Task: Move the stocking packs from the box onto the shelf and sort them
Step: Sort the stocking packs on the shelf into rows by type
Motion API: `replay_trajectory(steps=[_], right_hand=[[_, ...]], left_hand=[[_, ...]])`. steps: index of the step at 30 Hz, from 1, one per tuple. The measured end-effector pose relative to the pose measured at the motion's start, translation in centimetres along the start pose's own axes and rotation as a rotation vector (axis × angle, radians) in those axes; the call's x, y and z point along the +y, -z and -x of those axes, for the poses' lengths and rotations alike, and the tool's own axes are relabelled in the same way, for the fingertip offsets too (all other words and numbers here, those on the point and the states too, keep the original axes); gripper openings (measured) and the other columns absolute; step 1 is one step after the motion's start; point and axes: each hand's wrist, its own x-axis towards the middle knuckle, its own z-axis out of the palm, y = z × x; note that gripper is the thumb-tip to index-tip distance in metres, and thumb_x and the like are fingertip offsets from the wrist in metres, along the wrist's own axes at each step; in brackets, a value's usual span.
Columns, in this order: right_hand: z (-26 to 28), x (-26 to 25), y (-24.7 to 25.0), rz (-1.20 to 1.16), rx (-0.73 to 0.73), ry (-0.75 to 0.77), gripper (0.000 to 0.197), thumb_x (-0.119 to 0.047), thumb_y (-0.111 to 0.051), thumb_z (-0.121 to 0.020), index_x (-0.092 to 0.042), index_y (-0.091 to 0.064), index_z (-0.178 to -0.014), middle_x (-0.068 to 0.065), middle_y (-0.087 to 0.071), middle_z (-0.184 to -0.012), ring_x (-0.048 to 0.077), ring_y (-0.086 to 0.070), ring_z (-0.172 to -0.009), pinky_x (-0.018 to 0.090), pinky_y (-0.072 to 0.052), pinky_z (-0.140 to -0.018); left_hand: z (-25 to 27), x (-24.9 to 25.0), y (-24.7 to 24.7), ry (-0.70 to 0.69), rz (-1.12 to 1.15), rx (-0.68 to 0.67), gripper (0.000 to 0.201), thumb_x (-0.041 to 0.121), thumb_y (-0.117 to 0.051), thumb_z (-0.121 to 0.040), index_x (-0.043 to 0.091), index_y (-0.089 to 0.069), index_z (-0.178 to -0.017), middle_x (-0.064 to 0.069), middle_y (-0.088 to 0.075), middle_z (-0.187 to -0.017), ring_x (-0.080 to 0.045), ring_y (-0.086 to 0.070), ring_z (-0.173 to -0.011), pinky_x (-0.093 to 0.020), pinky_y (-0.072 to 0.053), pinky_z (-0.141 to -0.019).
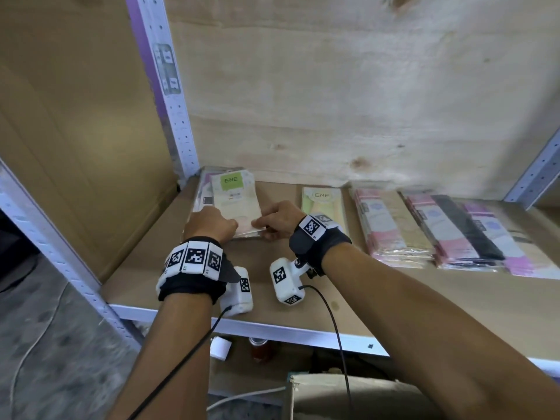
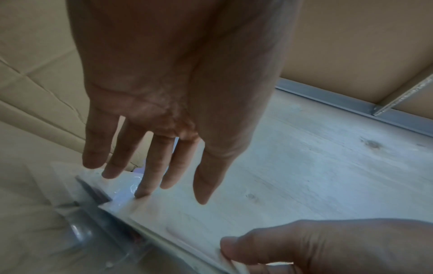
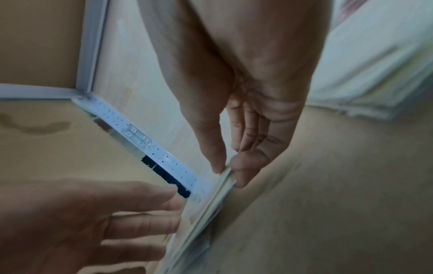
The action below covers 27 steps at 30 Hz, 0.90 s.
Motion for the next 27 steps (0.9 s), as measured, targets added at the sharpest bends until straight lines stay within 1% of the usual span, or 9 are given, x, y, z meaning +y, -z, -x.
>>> replay_trajectory(steps=[5,7,10,13,15,18,20,22,27], right_hand=[[0.8,0.8,2.2,0.195,0.073,0.037,0.020,-0.003,-0.072,-0.085,0.009,-0.069,-0.101,0.019,-0.072,-0.089,0.028,-0.070,-0.065,0.044,-0.061,-0.080],[0.9,0.9,2.8,0.406,0.146,0.105,0.018,-0.009,-0.074,-0.082,0.006,-0.070,-0.092,0.017,-0.073,-0.093,0.030,-0.072,-0.081,0.040,-0.061,-0.079],[1.5,0.6,3.4,0.618,0.227,0.204,0.021,-0.018,-0.076,-0.079,-0.005,-0.061,-0.071,0.013,-0.064,-0.086,0.025,-0.063,-0.080,0.028,-0.050,-0.066],[1.9,0.1,4.7,0.550,0.195,0.231,0.017,-0.011,-0.071,-0.081,0.003,-0.065,-0.090,0.018,-0.068,-0.094,0.024,-0.070,-0.081,0.033,-0.059,-0.071],[2.5,0.0,5.6,0.298,0.093,0.213,0.009,0.000,-0.067,-0.084,-0.001,-0.058,-0.084,0.015,-0.060,-0.082,0.020,-0.069,-0.063,0.031,-0.059,-0.070],[3.2,0.5,7.2,0.057,0.056,0.266,0.018,0.008,-0.068,-0.084,-0.006,-0.057,-0.080,0.013,-0.056,-0.078,0.030,-0.065,-0.066,0.045,-0.060,-0.072],[4.2,0.6,8.2,0.046,0.059,0.352,0.011,0.005,-0.069,-0.086,-0.003,-0.062,-0.088,0.014,-0.064,-0.081,0.029,-0.066,-0.072,0.045,-0.061,-0.070],[5.1,0.5,9.1,-0.016,0.048,0.418,0.010,0.004,-0.070,-0.086,-0.003,-0.064,-0.091,0.008,-0.065,-0.071,0.021,-0.063,-0.068,0.041,-0.060,-0.069],[7.7,0.3,11.0,0.148,0.073,0.709,0.007,-0.003,-0.071,-0.087,-0.010,-0.071,-0.089,-0.005,-0.068,-0.076,0.005,-0.062,-0.072,0.023,-0.051,-0.074]], left_hand=[[0.5,1.6,-0.8,-0.012,-0.019,-0.026,0.040,0.035,-0.057,-0.093,0.002,-0.064,-0.113,-0.020,-0.063,-0.121,-0.037,-0.059,-0.110,-0.038,-0.047,-0.091],[0.6,2.4,-1.2,-0.015,-0.007,-0.040,0.040,0.035,-0.058,-0.092,0.001,-0.065,-0.112,-0.019,-0.064,-0.118,-0.037,-0.059,-0.108,-0.037,-0.046,-0.086],[0.6,3.4,-1.5,-0.007,-0.018,-0.047,0.042,0.037,-0.058,-0.092,0.003,-0.065,-0.116,-0.019,-0.064,-0.123,-0.037,-0.059,-0.112,-0.035,-0.043,-0.085],[0.3,3.5,-1.6,0.036,0.053,-0.043,0.045,0.037,-0.058,-0.091,0.004,-0.065,-0.122,-0.020,-0.063,-0.127,-0.040,-0.058,-0.115,-0.039,-0.047,-0.094],[-0.1,3.6,-1.5,0.071,0.230,-0.042,0.049,0.042,-0.059,-0.092,0.005,-0.063,-0.124,-0.020,-0.064,-0.125,-0.039,-0.060,-0.113,-0.042,-0.050,-0.099],[-0.6,3.8,-1.2,0.138,0.705,-0.128,0.068,0.062,-0.057,-0.090,0.004,-0.059,-0.125,-0.017,-0.068,-0.114,-0.036,-0.067,-0.102,-0.047,-0.057,-0.092],[-0.7,3.9,-0.6,0.167,0.869,-0.191,0.084,0.083,-0.056,-0.075,0.011,-0.064,-0.118,-0.010,-0.072,-0.105,-0.029,-0.071,-0.093,-0.041,-0.060,-0.079],[-0.7,4.0,-0.1,0.157,0.954,-0.223,0.093,0.094,-0.058,-0.055,0.018,-0.068,-0.109,-0.005,-0.075,-0.103,-0.025,-0.074,-0.089,-0.043,-0.060,-0.079],[-0.2,5.4,0.5,0.084,1.272,-0.296,0.099,0.081,-0.081,-0.043,0.017,-0.058,-0.115,-0.011,-0.072,-0.110,-0.029,-0.077,-0.089,-0.039,-0.059,-0.083]])
